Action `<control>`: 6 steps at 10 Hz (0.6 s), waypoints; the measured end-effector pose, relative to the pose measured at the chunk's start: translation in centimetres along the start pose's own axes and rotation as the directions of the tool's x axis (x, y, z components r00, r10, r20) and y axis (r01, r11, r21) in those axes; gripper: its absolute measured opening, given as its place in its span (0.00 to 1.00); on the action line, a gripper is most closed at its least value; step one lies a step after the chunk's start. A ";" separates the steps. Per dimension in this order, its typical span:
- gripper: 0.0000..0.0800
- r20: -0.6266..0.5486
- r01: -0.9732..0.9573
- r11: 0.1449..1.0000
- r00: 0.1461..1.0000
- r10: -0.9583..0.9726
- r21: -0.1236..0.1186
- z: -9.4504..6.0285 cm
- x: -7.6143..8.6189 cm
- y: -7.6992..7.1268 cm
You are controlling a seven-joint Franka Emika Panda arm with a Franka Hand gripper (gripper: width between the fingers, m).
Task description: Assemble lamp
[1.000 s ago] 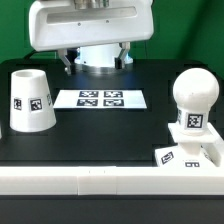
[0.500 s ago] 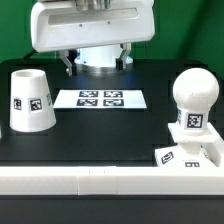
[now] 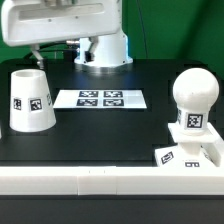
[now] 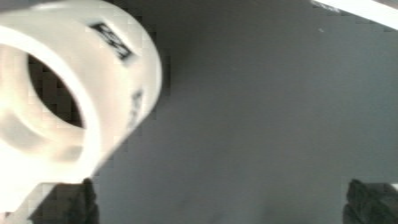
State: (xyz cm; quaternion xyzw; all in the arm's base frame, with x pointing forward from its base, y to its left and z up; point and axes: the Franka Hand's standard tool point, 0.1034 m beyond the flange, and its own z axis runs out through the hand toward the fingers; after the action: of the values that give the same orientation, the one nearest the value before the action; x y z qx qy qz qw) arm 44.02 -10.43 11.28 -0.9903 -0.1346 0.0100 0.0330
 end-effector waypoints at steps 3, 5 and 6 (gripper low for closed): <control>0.87 0.002 -0.004 1.000 1.000 0.004 -0.001 0.0 -1.4 1.8; 0.87 0.010 -0.009 1.000 1.000 0.009 0.002 0.4 -1.8 2.1; 0.87 0.011 -0.009 1.000 1.000 0.009 0.001 0.6 -1.9 2.1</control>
Offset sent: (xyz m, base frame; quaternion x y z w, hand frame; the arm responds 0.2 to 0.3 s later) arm -0.0134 -0.0153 -0.0044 0.0084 -0.0053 0.0030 0.9999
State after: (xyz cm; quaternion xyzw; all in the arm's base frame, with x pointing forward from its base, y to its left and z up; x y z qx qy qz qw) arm 42.77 -12.87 10.53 -0.9908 -0.1305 0.0157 0.0328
